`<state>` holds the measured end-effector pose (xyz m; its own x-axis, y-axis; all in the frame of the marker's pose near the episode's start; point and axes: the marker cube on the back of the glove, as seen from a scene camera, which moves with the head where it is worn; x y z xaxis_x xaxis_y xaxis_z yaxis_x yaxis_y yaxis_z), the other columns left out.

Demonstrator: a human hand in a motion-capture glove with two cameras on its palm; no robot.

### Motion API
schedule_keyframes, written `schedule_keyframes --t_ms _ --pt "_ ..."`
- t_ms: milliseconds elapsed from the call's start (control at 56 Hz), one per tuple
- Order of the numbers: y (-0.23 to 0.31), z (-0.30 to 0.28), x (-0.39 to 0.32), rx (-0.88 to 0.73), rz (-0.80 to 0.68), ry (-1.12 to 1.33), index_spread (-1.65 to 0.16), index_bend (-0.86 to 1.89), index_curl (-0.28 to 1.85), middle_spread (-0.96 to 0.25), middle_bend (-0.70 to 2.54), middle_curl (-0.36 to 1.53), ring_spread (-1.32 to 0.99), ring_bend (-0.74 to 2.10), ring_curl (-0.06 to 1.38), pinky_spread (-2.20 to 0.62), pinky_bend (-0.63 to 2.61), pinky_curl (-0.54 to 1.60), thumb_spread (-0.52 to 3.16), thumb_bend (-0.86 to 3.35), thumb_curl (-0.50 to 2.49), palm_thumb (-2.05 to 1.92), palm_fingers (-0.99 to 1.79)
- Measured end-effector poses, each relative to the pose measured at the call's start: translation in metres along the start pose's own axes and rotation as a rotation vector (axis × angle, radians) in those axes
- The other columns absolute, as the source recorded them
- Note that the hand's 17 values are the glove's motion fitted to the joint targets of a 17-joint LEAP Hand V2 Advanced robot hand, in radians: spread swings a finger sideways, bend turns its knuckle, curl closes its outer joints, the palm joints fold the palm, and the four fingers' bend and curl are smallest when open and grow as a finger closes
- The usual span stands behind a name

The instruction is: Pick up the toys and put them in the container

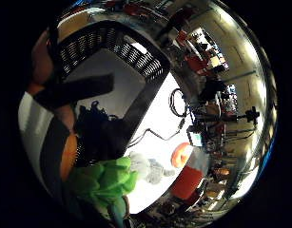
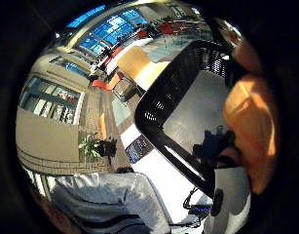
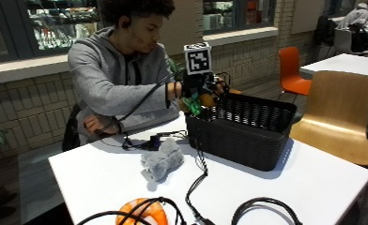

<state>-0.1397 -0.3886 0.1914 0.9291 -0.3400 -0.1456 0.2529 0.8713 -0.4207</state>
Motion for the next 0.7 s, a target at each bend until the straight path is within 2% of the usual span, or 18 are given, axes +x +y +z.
schedule_keyframes --t_ms 18,54,71,143,179,268,393,607,697 --pt "0.000 0.001 0.000 -0.014 0.011 0.008 -0.28 0.26 0.95 -0.38 0.50 0.92 -0.40 1.05 0.60 -0.37 1.11 0.47 0.41 0.19 1.00 0.76 0.67" --pt "0.002 0.004 0.003 -0.039 0.026 0.047 -0.27 0.12 0.91 -0.36 0.41 0.91 -0.37 1.02 0.60 -0.34 1.17 0.49 0.52 0.18 0.99 0.73 0.41" --pt "0.003 0.005 0.007 -0.048 0.029 0.077 -0.27 0.16 0.94 -0.36 0.43 0.92 -0.37 1.05 0.63 -0.34 1.20 0.51 0.52 0.19 0.99 0.74 0.48" --pt "0.008 0.005 0.013 -0.059 0.009 0.116 -0.29 0.13 0.86 -0.26 0.28 0.86 -0.27 0.80 0.58 -0.20 1.24 0.53 0.83 0.07 0.88 0.49 -0.10" --pt "0.011 0.004 0.013 -0.051 -0.007 0.085 -0.30 0.09 0.80 -0.21 0.20 0.81 -0.22 0.69 0.54 -0.15 1.26 0.51 0.91 0.01 0.82 0.40 -0.25" --pt "0.019 -0.005 0.018 -0.026 0.015 -0.001 -0.31 0.12 0.69 -0.11 0.14 0.74 -0.15 0.55 0.44 -0.07 1.23 0.46 1.08 -0.03 0.72 0.31 -0.17" --pt "0.042 -0.016 0.050 0.003 0.068 -0.026 -0.31 0.16 0.63 -0.05 0.18 0.68 -0.11 0.51 0.40 -0.01 1.15 0.42 1.22 -0.02 0.62 0.26 -0.06" --pt "0.101 -0.018 0.126 0.022 0.252 -0.062 -0.31 0.18 0.56 0.00 0.20 0.63 -0.08 0.52 0.39 0.03 1.05 0.37 1.34 0.00 0.51 0.25 0.03" --pt "0.130 -0.006 0.161 -0.026 0.330 -0.070 -0.31 0.18 0.54 0.01 0.21 0.62 -0.08 0.52 0.38 0.04 1.02 0.36 1.37 0.00 0.48 0.25 0.05"
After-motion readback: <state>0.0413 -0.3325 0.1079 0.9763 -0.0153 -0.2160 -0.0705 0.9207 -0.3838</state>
